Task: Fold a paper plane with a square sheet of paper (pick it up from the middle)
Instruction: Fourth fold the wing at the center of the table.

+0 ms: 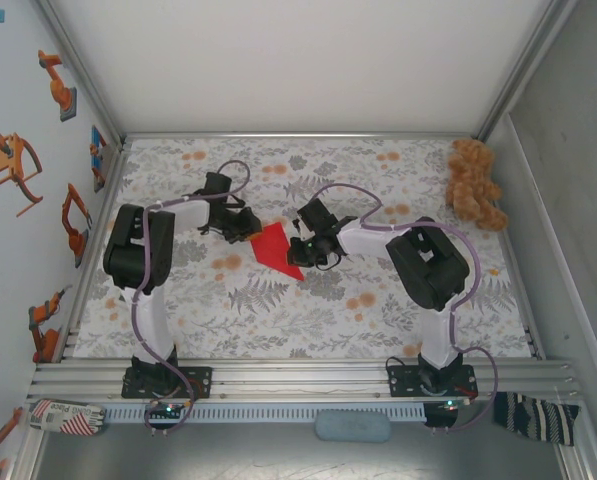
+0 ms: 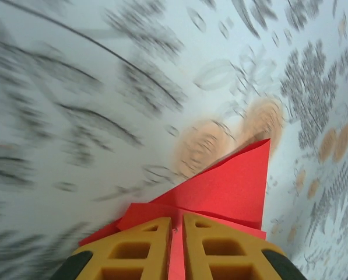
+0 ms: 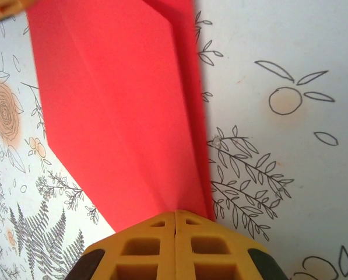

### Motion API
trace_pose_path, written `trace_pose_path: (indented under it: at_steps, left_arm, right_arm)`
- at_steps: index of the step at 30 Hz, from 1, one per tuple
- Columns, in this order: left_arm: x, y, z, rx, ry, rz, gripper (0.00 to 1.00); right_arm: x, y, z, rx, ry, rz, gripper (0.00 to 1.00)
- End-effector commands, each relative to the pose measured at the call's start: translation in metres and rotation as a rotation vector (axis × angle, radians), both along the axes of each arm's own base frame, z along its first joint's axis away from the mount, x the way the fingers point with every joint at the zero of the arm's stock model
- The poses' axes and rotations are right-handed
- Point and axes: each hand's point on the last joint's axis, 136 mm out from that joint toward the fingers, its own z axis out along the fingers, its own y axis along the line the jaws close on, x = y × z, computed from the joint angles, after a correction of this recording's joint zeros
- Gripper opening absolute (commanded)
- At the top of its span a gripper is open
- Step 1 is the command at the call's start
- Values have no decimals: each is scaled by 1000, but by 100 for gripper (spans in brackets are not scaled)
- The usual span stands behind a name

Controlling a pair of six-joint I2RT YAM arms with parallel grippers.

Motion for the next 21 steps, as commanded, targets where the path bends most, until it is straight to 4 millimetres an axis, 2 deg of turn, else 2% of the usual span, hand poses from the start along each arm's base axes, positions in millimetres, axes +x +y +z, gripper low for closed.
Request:
trace_pose_path:
  at_steps: [1,4,10,13,15,17,21]
  left_arm:
    - [14,40,-23,150,3,72,16]
    - [22,41,-13,146,-14,75,16]
    - [29,42,25,140,-85,75,18]
    - [29,45,46,140,-127,92,25]
    - [27,45,62,126,-156,109,29]
    - [21,49,76,116,-178,137,37]
    - [9,55,93,104,-218,184,53]
  right_arm:
    - [-19,-19,-28,-91,79,-24,2]
    - [-13,-11,-21,-43,63,-45,2]
    - [4,5,20,53,-20,-53,2]
    - [12,12,47,115,-81,-62,2]
    - [16,10,57,130,-119,-80,3]
    - [21,7,60,138,-141,-101,8]
    - [29,5,51,146,-128,-106,23]
